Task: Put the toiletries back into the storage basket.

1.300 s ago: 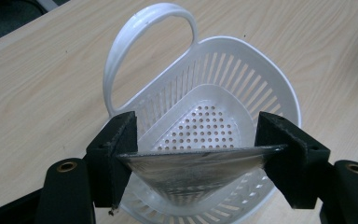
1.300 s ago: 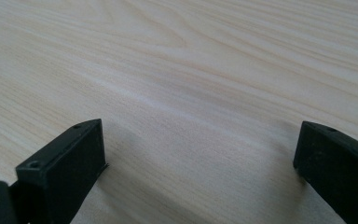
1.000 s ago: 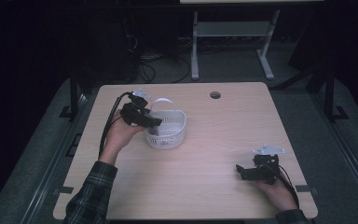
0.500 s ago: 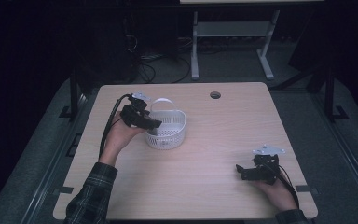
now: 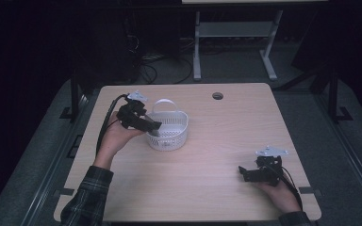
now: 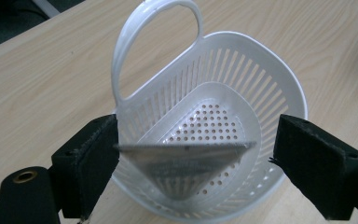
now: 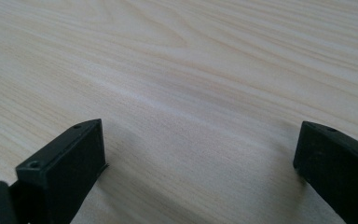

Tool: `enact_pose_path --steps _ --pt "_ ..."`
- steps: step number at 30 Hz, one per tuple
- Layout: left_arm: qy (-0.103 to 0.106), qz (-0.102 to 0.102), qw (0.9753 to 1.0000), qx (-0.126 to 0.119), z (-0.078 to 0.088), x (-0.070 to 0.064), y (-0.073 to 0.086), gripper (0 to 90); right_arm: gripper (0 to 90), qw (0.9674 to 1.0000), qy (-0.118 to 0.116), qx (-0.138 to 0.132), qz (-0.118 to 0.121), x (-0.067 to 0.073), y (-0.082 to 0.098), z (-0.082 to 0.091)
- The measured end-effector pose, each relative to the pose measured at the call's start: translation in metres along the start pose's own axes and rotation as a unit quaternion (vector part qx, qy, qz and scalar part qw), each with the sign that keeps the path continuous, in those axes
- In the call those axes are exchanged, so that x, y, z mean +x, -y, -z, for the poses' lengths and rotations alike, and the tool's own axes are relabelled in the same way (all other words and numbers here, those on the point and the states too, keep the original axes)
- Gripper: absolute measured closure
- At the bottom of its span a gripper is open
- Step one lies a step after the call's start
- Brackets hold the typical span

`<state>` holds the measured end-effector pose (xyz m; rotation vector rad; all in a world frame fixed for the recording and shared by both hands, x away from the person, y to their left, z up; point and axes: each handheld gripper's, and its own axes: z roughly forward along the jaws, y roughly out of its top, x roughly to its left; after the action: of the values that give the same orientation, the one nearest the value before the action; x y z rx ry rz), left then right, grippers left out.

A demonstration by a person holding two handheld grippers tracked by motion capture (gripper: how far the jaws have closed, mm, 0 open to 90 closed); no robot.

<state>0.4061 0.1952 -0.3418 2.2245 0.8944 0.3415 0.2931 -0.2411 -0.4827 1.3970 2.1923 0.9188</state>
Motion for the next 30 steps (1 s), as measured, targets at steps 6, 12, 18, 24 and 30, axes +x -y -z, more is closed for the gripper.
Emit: enact_pose_path --steps 6,12,18,24,30 --pt "-0.007 -0.003 0.9999 -0.013 0.015 -0.002 0.011 13.6 1.4 1.0000 0.000 0.000 0.000 0.000 0.000 0.000" --pt "-0.009 -0.003 0.9998 -0.018 0.028 -0.005 0.027 13.6 1.4 1.0000 0.000 0.000 0.000 0.000 0.000 0.000" --pt "-0.009 0.000 0.9996 -0.027 0.035 -0.011 0.049 13.6 1.4 1.0000 0.000 -0.001 0.001 0.000 0.000 0.000" --pt "-0.003 0.001 0.9996 -0.028 0.037 -0.014 0.066 13.6 1.4 1.0000 0.000 -0.001 0.001 0.000 0.000 0.000" --pt "-0.004 0.002 0.9997 -0.025 0.038 -0.020 0.096 13.7 1.4 1.0000 0.000 0.000 0.000 0.000 0.000 0.000"
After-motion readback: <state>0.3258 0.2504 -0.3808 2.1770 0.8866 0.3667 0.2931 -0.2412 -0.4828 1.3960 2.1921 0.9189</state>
